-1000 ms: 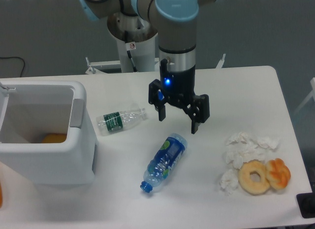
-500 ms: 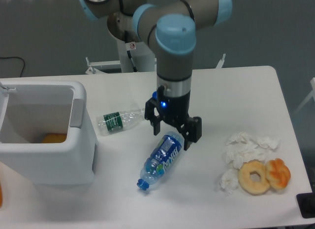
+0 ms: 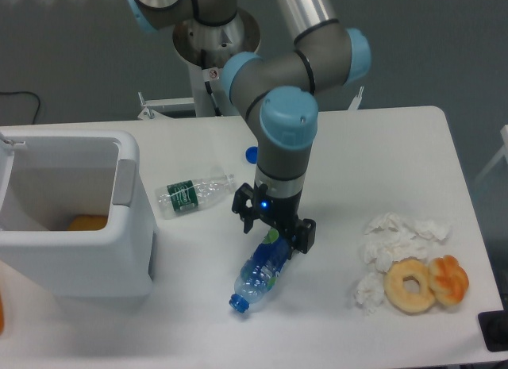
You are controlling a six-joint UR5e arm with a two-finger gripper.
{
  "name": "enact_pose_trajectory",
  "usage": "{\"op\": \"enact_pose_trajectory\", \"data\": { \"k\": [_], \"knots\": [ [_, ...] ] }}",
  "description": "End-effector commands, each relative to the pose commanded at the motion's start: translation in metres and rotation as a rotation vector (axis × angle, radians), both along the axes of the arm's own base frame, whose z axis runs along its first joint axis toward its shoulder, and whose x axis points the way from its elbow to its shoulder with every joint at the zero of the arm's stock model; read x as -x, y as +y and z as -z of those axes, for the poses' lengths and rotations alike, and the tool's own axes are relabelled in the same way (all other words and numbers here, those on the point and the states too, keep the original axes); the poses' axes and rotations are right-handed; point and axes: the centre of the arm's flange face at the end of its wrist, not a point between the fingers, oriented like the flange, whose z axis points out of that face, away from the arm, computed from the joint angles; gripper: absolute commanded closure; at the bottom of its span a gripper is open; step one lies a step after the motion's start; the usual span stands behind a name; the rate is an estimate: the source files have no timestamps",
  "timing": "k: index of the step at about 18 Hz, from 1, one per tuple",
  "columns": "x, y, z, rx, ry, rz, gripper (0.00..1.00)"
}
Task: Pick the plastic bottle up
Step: 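Lower the open gripper down over the blue-label water bottle, then close the gripper around the middle of the blue-label bottle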
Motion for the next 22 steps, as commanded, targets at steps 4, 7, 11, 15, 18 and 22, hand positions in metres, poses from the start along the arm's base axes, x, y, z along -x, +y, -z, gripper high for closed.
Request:
{"op": "enact_pose_trajectory", "data": {
  "k": [4, 7, 11, 15, 18, 22],
  "knots": [
    [0.009, 0.001, 0.017, 0.015, -0.015, -0.005, 0.0],
    [0.014, -0.005, 0.021, 0.025, -0.016, -0.016, 0.0],
    [0.011, -0.015, 0.039, 0.088, -0.017, -0.03, 0.0],
    [0.011, -0.015, 0.042, 0.099, -0.013, -0.029, 0.0],
    [0.01, -0.015, 0.043, 0.101, -0.016, -0.028, 0.0],
    [0.007, -0.015, 0.052, 0.113, -0.028, -0.024, 0.0]
  ]
}}
